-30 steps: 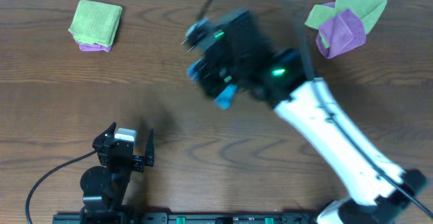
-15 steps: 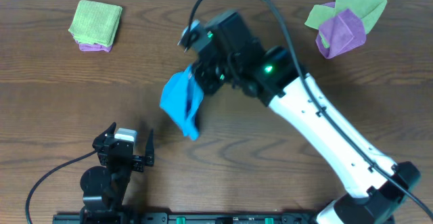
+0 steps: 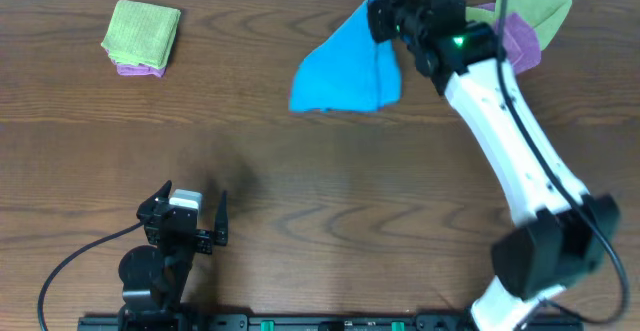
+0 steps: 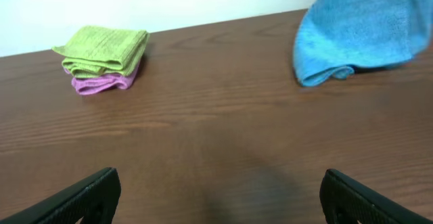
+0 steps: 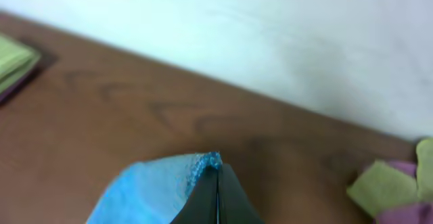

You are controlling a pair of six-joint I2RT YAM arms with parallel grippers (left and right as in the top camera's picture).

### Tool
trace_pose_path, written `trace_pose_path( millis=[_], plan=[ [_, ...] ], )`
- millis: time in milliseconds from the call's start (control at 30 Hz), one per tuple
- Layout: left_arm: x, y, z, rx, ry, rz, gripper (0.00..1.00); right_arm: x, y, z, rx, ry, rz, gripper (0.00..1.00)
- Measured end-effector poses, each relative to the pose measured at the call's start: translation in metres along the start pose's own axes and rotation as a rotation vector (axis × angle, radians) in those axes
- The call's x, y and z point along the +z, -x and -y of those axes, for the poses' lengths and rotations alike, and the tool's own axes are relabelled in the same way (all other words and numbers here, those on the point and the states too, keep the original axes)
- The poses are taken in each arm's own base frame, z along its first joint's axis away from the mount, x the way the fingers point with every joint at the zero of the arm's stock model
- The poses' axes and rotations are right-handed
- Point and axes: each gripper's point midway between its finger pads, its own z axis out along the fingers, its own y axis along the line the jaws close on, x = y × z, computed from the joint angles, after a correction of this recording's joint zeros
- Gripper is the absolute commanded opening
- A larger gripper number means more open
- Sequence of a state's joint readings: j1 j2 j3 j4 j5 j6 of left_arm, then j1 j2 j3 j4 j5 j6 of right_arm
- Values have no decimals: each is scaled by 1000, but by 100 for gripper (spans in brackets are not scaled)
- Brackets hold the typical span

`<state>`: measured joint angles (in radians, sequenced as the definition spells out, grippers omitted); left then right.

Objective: Fold the cloth
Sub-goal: 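Lift the blue cloth by the corner and swing it leftward, then lower the blue cloth onto the table with the right gripper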

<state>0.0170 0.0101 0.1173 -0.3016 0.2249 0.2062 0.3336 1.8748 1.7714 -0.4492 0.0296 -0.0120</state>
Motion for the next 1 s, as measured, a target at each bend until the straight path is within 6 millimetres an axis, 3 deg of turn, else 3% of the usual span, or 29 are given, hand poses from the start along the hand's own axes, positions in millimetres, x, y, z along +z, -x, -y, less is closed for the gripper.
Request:
trace_pose_path(
  millis=[100,167,267,433,533,633,767,900,1000],
  plan=[
    [0,0,0,0,0,0,95,26,2,14,10,-44,44,1],
    [0,0,0,0,0,0,95,31,7,24,13,-81,74,1],
    [0,0,0,0,0,0,95,25,19,41,4,-141,101,1],
    [0,0,0,0,0,0,95,1,62,73,2,-259,201,1],
    [0,0,0,0,0,0,95,-7,71,82,3,-291,216,1],
    [0,0,0,0,0,0,95,-3,48,79,-6,-273,117,1],
    [0,0,0,0,0,2,95,0,-16,52,8,-154,-141,1],
    [0,0,0,0,0,1,95,-12,-71,-2,31,16,-374,1],
    [0,0,0,0,0,1,95,-29,-98,-58,1,141,-496,1]
  ],
)
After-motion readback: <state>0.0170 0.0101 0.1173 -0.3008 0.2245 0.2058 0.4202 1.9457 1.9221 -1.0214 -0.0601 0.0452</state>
